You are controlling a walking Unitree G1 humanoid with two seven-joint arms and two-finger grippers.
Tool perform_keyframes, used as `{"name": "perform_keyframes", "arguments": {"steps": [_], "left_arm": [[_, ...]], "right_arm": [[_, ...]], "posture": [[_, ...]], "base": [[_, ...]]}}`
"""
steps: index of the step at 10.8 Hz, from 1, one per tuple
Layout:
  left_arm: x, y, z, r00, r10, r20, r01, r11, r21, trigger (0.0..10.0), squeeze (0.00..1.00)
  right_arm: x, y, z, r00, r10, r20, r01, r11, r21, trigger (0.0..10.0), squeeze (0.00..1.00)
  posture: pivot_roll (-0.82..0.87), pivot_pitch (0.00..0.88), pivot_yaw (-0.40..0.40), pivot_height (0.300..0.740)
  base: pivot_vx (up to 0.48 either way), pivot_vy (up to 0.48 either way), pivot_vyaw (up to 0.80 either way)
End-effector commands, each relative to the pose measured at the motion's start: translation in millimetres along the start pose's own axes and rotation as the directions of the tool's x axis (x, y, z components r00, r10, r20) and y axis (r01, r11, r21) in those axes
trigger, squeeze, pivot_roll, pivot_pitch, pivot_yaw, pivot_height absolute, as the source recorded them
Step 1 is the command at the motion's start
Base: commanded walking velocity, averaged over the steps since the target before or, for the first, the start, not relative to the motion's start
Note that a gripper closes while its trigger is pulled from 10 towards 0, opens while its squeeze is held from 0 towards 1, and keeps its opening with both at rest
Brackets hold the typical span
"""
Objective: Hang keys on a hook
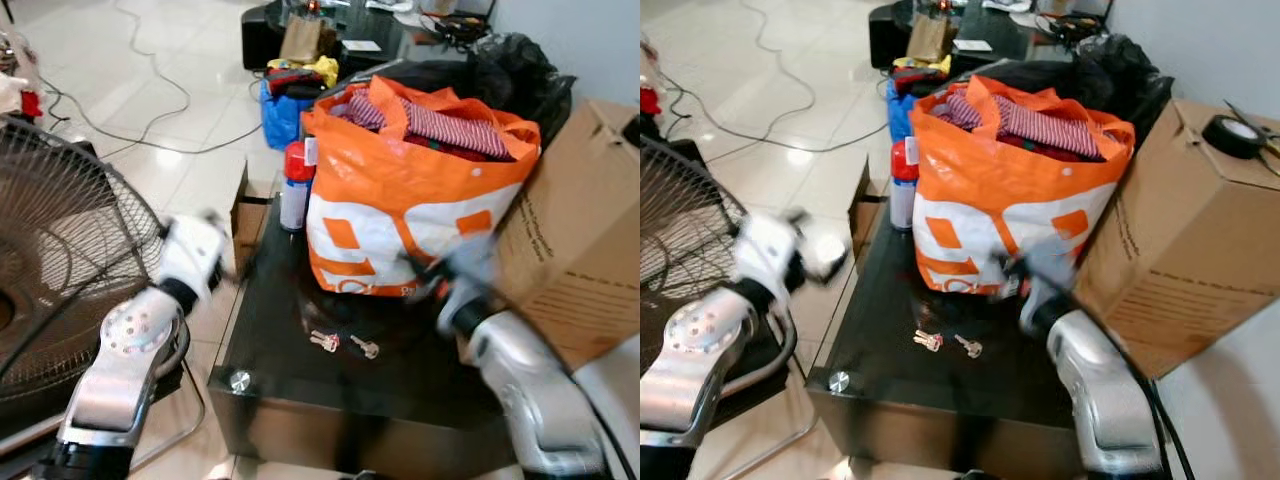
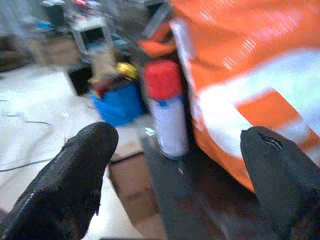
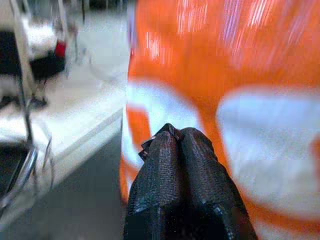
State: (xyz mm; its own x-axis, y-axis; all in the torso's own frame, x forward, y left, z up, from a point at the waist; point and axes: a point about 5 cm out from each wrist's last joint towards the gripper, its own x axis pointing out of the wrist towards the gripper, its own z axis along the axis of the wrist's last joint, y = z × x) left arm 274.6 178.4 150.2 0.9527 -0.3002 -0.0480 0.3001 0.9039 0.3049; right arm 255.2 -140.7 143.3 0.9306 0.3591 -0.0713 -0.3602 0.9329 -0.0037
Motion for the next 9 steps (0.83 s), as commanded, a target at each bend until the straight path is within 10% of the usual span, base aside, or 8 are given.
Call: {"name": "perform_keyframes", "arguments": {"steps": [1,5,9], "left_arm": [[-1.0,-2.2,1.0,1.000,0.028,0.001,-0.028,1.000,-0.005,10.0,0.01],[-6.4,-24.1,-8.3,0.953,-0.296,-0.068,0.301,0.950,0.087,10.0,0.02],[-11.6,-30.2,-11.3,0.906,-0.410,-0.104,0.418,0.905,0.077,10.0,0.02]], "right_arm": [[-6.1,2.5,-0.2,0.999,-0.031,-0.022,0.032,0.998,0.058,0.0,0.00],[2.2,6.9,9.0,0.974,-0.062,-0.219,0.130,0.941,0.312,0.0,0.00],[4.9,7.3,31.9,0.981,-0.066,-0.180,0.139,0.891,0.432,0.0,0.00]], "posture": [[0.03,0.000,-0.090,0.740],[0.03,0.000,-0.067,0.740],[0.03,0.000,-0.062,0.740]], "base": [[0.000,0.000,0.00],[0.000,0.000,0.00],[0.000,0.000,0.00]]}}
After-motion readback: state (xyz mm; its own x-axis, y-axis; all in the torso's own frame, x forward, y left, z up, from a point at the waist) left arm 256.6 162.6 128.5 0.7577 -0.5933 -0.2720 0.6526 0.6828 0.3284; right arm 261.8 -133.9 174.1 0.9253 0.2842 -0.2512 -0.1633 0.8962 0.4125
